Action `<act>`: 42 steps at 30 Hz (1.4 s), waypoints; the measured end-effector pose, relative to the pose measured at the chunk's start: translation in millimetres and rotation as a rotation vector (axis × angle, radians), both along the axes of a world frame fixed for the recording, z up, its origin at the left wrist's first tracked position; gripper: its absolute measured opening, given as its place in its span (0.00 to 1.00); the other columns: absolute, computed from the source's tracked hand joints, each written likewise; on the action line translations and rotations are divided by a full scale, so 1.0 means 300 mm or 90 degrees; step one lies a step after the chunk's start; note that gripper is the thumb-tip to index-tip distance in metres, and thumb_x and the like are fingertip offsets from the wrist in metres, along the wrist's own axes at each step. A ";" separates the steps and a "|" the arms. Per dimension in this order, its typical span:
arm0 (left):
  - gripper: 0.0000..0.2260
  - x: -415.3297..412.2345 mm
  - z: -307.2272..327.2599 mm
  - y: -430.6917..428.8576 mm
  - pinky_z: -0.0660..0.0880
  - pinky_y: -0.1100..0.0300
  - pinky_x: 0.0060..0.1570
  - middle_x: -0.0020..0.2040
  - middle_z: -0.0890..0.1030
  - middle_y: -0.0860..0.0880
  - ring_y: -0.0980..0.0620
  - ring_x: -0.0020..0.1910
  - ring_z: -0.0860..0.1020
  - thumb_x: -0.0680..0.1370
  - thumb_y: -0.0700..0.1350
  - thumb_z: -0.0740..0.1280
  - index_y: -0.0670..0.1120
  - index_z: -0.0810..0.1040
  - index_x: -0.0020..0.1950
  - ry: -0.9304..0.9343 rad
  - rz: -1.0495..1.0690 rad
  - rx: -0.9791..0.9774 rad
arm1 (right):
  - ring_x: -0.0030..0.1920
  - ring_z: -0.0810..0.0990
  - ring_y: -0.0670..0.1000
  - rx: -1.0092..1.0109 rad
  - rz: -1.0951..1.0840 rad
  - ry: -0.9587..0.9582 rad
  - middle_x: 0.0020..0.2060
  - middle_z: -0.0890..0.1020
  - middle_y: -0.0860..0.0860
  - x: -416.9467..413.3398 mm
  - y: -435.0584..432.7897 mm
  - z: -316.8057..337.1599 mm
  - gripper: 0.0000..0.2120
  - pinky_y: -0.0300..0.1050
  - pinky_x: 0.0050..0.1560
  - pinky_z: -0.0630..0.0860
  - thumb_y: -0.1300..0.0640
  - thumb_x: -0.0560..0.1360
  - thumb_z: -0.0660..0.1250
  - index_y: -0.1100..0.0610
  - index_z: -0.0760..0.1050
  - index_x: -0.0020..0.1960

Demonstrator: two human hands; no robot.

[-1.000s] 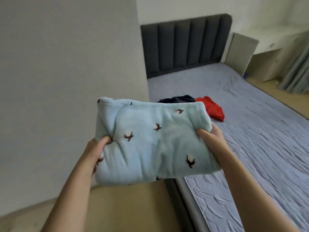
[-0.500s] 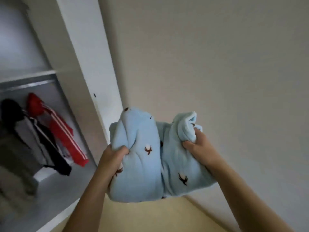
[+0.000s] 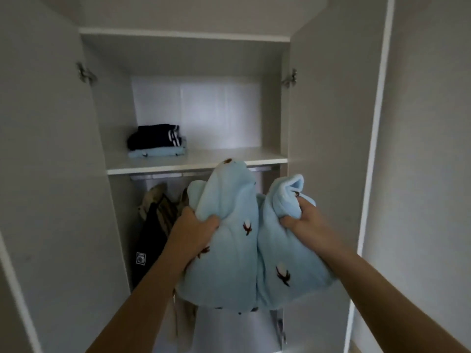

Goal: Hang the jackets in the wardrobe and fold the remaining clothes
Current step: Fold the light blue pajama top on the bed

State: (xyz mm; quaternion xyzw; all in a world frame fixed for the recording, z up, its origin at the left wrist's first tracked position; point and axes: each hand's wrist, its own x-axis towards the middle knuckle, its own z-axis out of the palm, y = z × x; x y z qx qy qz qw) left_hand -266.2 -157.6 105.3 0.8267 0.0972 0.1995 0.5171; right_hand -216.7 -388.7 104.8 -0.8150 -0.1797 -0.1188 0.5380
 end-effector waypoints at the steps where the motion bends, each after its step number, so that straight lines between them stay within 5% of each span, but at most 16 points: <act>1: 0.24 0.071 0.035 0.042 0.75 0.57 0.45 0.45 0.75 0.51 0.49 0.47 0.76 0.66 0.57 0.68 0.45 0.70 0.56 -0.029 0.006 0.015 | 0.48 0.74 0.42 0.007 0.003 -0.015 0.54 0.75 0.48 0.081 0.047 0.041 0.24 0.27 0.41 0.68 0.65 0.74 0.67 0.55 0.69 0.68; 4: 0.15 0.317 0.150 0.149 0.68 0.64 0.33 0.41 0.74 0.54 0.51 0.44 0.77 0.73 0.52 0.68 0.47 0.70 0.54 -0.111 0.011 0.058 | 0.52 0.76 0.47 0.025 0.021 -0.051 0.55 0.77 0.49 0.344 0.146 0.166 0.23 0.27 0.41 0.69 0.65 0.73 0.68 0.55 0.71 0.66; 9: 0.23 0.787 0.359 0.277 0.71 0.62 0.31 0.45 0.77 0.50 0.56 0.37 0.77 0.71 0.55 0.68 0.45 0.68 0.60 -0.116 -0.012 0.064 | 0.54 0.78 0.54 0.054 0.026 -0.078 0.55 0.80 0.54 0.823 0.255 0.364 0.22 0.46 0.53 0.74 0.59 0.70 0.71 0.53 0.74 0.63; 13: 0.31 1.115 0.544 0.370 0.69 0.62 0.33 0.45 0.73 0.52 0.55 0.40 0.75 0.66 0.55 0.66 0.47 0.65 0.66 -0.136 -0.035 0.067 | 0.42 0.77 0.48 0.115 0.024 -0.048 0.43 0.80 0.51 1.170 0.319 0.536 0.12 0.40 0.40 0.72 0.64 0.73 0.68 0.54 0.75 0.54; 17: 0.23 1.428 0.687 0.523 0.70 0.60 0.35 0.45 0.75 0.48 0.51 0.39 0.75 0.71 0.47 0.68 0.48 0.65 0.64 -0.148 -0.051 0.026 | 0.43 0.78 0.52 0.176 0.022 -0.016 0.42 0.80 0.54 1.491 0.358 0.661 0.16 0.45 0.47 0.75 0.68 0.72 0.66 0.59 0.76 0.59; 20: 0.15 1.648 0.752 0.669 0.68 0.60 0.33 0.39 0.75 0.43 0.48 0.34 0.73 0.73 0.43 0.66 0.39 0.73 0.58 -0.135 -0.047 -0.037 | 0.45 0.79 0.55 0.230 -0.002 0.037 0.45 0.81 0.57 1.722 0.321 0.698 0.16 0.47 0.47 0.76 0.67 0.72 0.67 0.62 0.75 0.60; 23: 0.09 1.822 0.692 0.794 0.67 0.57 0.33 0.28 0.75 0.42 0.45 0.31 0.72 0.78 0.41 0.61 0.38 0.75 0.41 -0.048 -0.054 -0.188 | 0.46 0.80 0.58 0.207 -0.038 0.096 0.48 0.81 0.59 1.902 0.299 0.652 0.21 0.51 0.47 0.77 0.58 0.72 0.72 0.64 0.74 0.62; 25: 0.09 1.936 0.589 0.841 0.68 0.57 0.33 0.24 0.75 0.43 0.45 0.28 0.73 0.77 0.40 0.61 0.38 0.74 0.38 0.035 -0.077 -0.222 | 0.47 0.81 0.57 0.135 -0.044 0.136 0.49 0.82 0.59 2.024 0.316 0.569 0.35 0.51 0.47 0.77 0.50 0.62 0.80 0.65 0.74 0.62; 27: 0.09 2.015 0.473 0.859 0.69 0.56 0.33 0.29 0.76 0.41 0.45 0.30 0.74 0.77 0.41 0.63 0.38 0.73 0.39 0.149 -0.067 -0.201 | 0.60 0.77 0.58 -0.049 -0.052 0.202 0.61 0.78 0.61 2.119 0.356 0.460 0.46 0.52 0.62 0.72 0.43 0.57 0.82 0.65 0.72 0.67; 29: 0.12 2.060 0.421 0.870 0.74 0.51 0.42 0.44 0.79 0.39 0.42 0.42 0.76 0.78 0.45 0.65 0.35 0.75 0.50 0.256 -0.058 -0.132 | 0.71 0.66 0.56 -0.278 -0.102 0.247 0.72 0.66 0.57 2.174 0.379 0.390 0.31 0.45 0.67 0.63 0.45 0.77 0.66 0.60 0.64 0.73; 30: 0.15 2.080 0.430 0.880 0.75 0.48 0.48 0.50 0.79 0.38 0.40 0.47 0.77 0.78 0.47 0.66 0.35 0.75 0.54 0.289 -0.056 -0.070 | 0.73 0.62 0.55 -0.294 -0.140 0.237 0.75 0.61 0.56 2.199 0.383 0.389 0.28 0.44 0.68 0.61 0.48 0.80 0.60 0.60 0.60 0.75; 34: 0.26 2.115 0.588 0.874 0.72 0.59 0.56 0.68 0.70 0.40 0.43 0.63 0.73 0.80 0.50 0.62 0.41 0.60 0.74 0.165 0.023 0.401 | 0.75 0.59 0.56 -0.355 -0.155 0.133 0.76 0.58 0.57 2.188 0.444 0.535 0.31 0.42 0.69 0.59 0.50 0.81 0.60 0.61 0.53 0.77; 38: 0.28 2.109 0.590 0.742 0.60 0.59 0.69 0.76 0.60 0.47 0.48 0.73 0.62 0.80 0.60 0.57 0.52 0.54 0.77 0.035 -0.141 0.566 | 0.74 0.60 0.53 -0.418 0.008 -0.013 0.76 0.60 0.52 2.175 0.622 0.490 0.29 0.44 0.72 0.56 0.42 0.80 0.56 0.51 0.55 0.77; 42: 0.37 2.151 0.466 0.720 0.51 0.53 0.74 0.78 0.53 0.52 0.49 0.76 0.56 0.73 0.73 0.48 0.57 0.50 0.77 0.325 -0.241 0.620 | 0.76 0.56 0.49 -0.544 0.095 0.042 0.77 0.57 0.49 2.164 0.688 0.354 0.27 0.44 0.75 0.49 0.41 0.82 0.47 0.50 0.53 0.78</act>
